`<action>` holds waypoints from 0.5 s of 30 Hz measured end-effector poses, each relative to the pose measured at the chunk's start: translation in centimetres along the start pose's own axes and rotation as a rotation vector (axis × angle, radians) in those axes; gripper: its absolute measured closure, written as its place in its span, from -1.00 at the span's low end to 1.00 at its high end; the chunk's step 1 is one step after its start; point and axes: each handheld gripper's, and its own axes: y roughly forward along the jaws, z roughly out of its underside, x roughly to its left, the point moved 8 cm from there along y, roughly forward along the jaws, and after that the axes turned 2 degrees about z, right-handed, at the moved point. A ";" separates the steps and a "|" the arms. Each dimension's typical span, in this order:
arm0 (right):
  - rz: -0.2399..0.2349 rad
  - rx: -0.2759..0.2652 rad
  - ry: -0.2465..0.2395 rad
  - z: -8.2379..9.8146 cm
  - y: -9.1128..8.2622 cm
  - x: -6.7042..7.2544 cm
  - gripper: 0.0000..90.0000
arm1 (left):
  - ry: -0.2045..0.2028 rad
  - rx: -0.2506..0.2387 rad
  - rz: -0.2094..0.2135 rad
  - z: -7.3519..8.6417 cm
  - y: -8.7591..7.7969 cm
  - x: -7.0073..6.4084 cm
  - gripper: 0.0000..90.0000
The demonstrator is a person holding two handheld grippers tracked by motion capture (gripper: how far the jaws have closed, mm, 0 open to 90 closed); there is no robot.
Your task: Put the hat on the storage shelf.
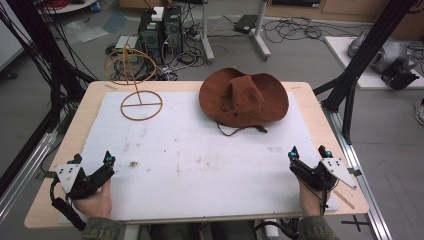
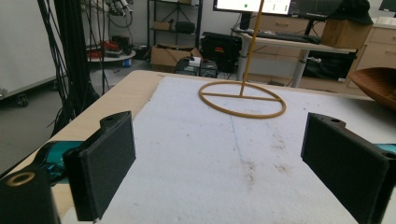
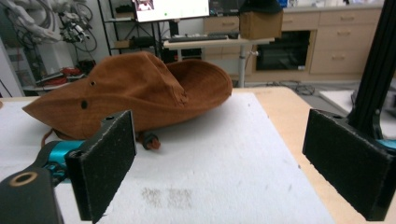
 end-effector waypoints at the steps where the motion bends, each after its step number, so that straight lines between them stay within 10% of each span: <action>1: -0.010 -0.008 0.006 -0.5 0.0 0.2 -0.80 | 0.000 0.000 0.000 0.0 0.0 0.0 -0.77; 15: -0.097 0.008 -0.030 -7.3 3.3 5.5 -0.80 | -0.016 0.002 0.022 0.2 0.3 -0.8 -0.77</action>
